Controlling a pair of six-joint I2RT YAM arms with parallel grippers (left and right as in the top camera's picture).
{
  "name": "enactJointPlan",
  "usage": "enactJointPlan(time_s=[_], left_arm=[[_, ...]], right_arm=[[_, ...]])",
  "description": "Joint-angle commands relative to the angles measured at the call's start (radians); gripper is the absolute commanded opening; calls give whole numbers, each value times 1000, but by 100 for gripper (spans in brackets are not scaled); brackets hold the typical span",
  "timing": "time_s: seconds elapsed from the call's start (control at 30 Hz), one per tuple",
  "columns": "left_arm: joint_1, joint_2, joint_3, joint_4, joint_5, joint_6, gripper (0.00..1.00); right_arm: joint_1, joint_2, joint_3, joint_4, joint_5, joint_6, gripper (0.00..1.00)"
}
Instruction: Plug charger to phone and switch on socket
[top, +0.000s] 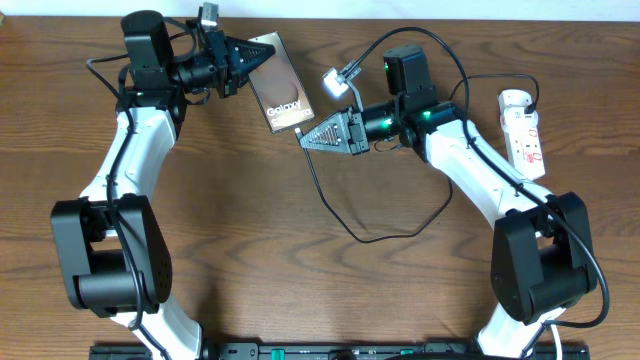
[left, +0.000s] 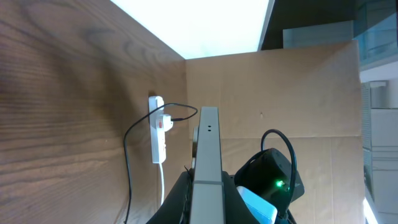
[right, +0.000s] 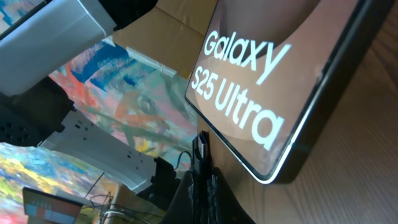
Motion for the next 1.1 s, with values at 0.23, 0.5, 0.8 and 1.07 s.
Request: enactJointPlan(time_s=[0.23,0.5,0.8,1.07], left_arm=[[70,5,16,114,3,-85,7],[86,5,16,113,-9,-85,7],[86,5,16,113,-3,-84,7],[86,5,16,113,11,-84,7]], right_arm=[[-2,-3,-1,-362,499,-80,1],[66,39,-1,-525,1152,-14,1],[84,181,1,-505,1234,-11,1],[88,187,1,-540,1234,-11,18]])
